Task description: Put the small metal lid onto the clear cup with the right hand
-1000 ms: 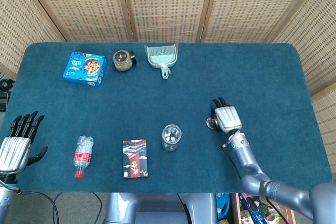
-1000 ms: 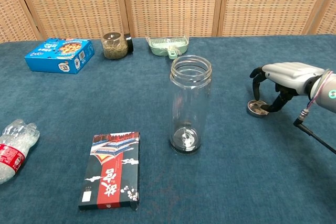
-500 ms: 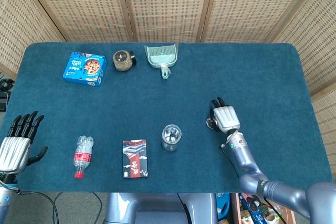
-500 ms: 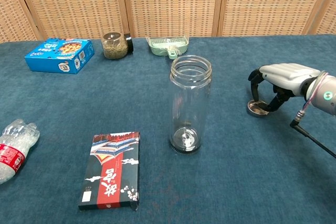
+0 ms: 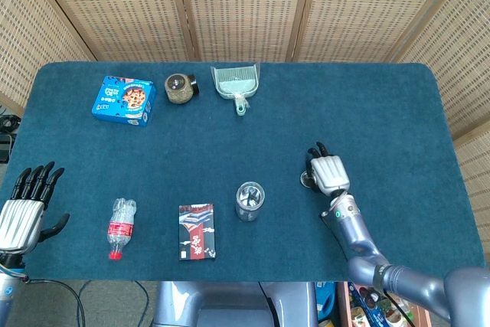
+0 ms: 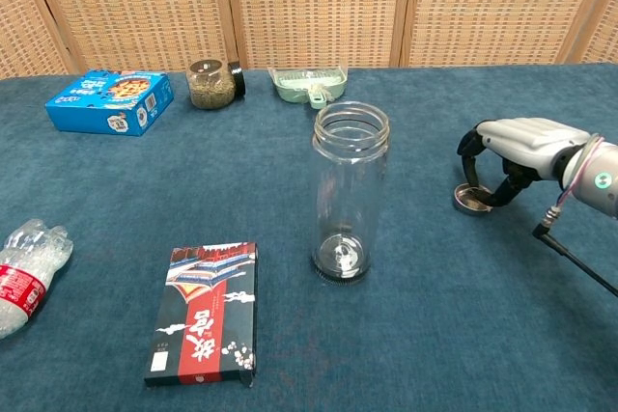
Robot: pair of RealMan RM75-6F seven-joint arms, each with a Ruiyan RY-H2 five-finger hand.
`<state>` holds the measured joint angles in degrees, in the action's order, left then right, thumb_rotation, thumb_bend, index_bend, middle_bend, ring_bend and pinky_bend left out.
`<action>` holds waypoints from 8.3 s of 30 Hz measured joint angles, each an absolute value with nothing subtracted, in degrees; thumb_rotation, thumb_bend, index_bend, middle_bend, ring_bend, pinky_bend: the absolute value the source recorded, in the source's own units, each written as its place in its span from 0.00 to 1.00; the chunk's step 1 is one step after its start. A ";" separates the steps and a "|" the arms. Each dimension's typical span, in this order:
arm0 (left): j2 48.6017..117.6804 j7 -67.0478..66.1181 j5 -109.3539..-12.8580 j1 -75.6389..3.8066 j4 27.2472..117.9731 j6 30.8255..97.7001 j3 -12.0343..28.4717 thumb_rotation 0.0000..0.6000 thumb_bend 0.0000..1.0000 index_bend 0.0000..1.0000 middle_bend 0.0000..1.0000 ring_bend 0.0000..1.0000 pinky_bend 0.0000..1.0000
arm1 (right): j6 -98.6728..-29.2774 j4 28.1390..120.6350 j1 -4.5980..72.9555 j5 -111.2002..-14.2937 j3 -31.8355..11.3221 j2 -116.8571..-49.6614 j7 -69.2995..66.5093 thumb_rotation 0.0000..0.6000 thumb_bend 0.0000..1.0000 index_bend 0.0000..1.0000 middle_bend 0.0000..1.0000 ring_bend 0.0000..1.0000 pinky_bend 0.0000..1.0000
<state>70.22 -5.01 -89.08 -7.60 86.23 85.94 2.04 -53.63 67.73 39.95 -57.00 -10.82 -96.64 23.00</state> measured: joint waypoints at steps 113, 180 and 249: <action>67.87 -3.07 -91.36 -7.20 89.79 86.34 0.76 1.00 0.30 0.00 0.00 0.00 0.00 | -79.38 122.64 39.93 -67.38 -13.11 -87.05 59.31 1.00 0.55 0.64 0.28 0.10 0.46; 67.41 -1.50 -91.52 -7.50 90.19 86.25 0.82 1.00 0.30 0.00 0.00 0.00 0.00 | -79.32 113.35 43.20 -65.78 -13.41 -97.06 57.63 1.00 0.53 0.64 0.25 0.10 0.46; 67.37 -5.90 -89.18 -6.37 91.37 86.54 1.06 1.00 0.20 0.00 0.00 0.00 0.00 | -87.91 105.35 17.79 -77.12 1.92 -65.90 19.99 1.00 0.06 0.11 0.00 0.00 0.14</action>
<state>67.37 -5.90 -89.18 -6.37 91.37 86.54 1.06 -87.91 105.35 17.79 -77.12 1.92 -65.90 19.99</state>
